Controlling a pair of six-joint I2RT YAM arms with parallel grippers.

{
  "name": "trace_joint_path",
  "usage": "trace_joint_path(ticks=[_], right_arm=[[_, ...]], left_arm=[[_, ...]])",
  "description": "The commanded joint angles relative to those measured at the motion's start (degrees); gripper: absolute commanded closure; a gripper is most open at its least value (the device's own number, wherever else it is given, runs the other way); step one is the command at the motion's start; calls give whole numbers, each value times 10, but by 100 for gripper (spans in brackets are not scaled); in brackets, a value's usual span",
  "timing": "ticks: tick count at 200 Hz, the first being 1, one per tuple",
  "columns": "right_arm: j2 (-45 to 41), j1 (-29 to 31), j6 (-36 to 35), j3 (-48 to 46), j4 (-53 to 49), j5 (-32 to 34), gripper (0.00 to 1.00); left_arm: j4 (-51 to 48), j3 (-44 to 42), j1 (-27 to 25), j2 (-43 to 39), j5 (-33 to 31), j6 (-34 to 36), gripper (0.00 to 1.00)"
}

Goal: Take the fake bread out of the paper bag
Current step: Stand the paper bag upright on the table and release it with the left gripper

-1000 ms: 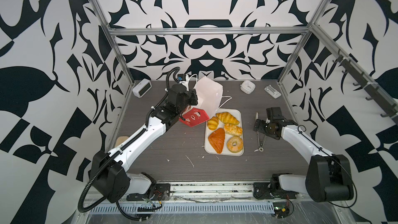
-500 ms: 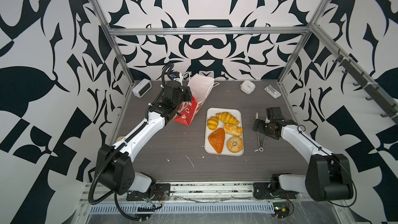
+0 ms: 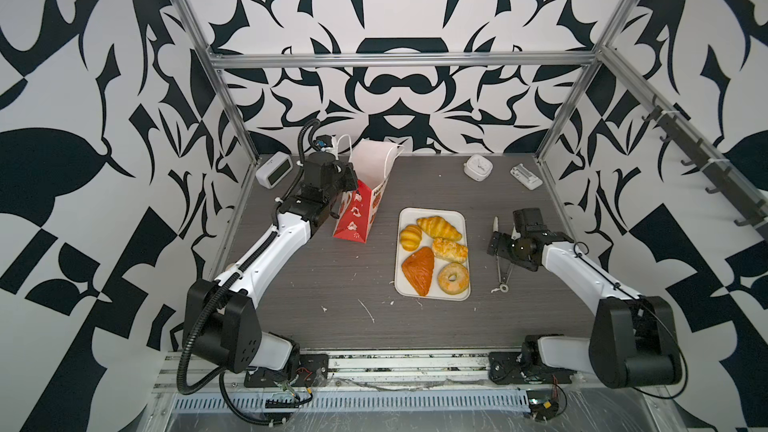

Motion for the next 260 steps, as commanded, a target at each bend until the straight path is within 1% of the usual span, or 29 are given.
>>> trace_joint_path(ticks=[1, 26, 49, 59, 100, 117, 127, 131, 134, 144, 181, 184, 205, 217, 234, 245, 260], right_arm=[[3, 0, 1, -1, 11, -7, 4], [4, 0, 1, -2, 12, -9, 4], [3, -1, 1, -3, 12, -8, 4], [2, -1, 1, -2, 12, -8, 4], [2, -1, 1, -4, 13, -6, 4], [4, -1, 1, -4, 15, -5, 4], [5, 0, 1, -4, 15, -6, 4], [6, -1, 1, -4, 15, -5, 4], [6, -1, 1, -4, 16, -5, 4], [6, 0, 1, -4, 16, -4, 4], [5, -1, 1, -4, 21, 0, 4], [4, -1, 1, -4, 22, -1, 4], [2, -1, 1, -3, 23, 2, 4], [-3, -1, 1, -3, 23, 6, 4], [-23, -1, -2, -8, 28, 17, 4], [-42, -1, -8, -11, 29, 33, 4], [-68, -1, -19, -12, 29, 57, 4]], left_arm=[[-4, -4, 22, 1, 27, 0, 74], [-4, -1, 45, 6, 60, -6, 68], [-4, 1, 57, 11, 74, -8, 63], [-4, 1, 60, 12, 76, -8, 57], [-1, -6, 68, 0, 88, -8, 44], [2, -12, 71, -11, 92, -7, 30], [3, -15, 72, -19, 94, -8, 18], [2, -15, 73, -22, 95, -8, 16], [1, -15, 73, -26, 95, -8, 10], [0, -19, 74, -39, 95, -10, 0], [-4, -26, 82, -87, 114, -21, 1], [-6, -26, 83, -106, 114, -21, 1], [-24, -26, 86, -146, 114, -18, 1], [-42, -28, 88, -180, 103, -10, 1], [-74, -39, 88, -243, 63, 16, 1], [-100, -48, 89, -289, 19, 44, 1], [-132, -68, 89, -347, -54, 109, 1]])
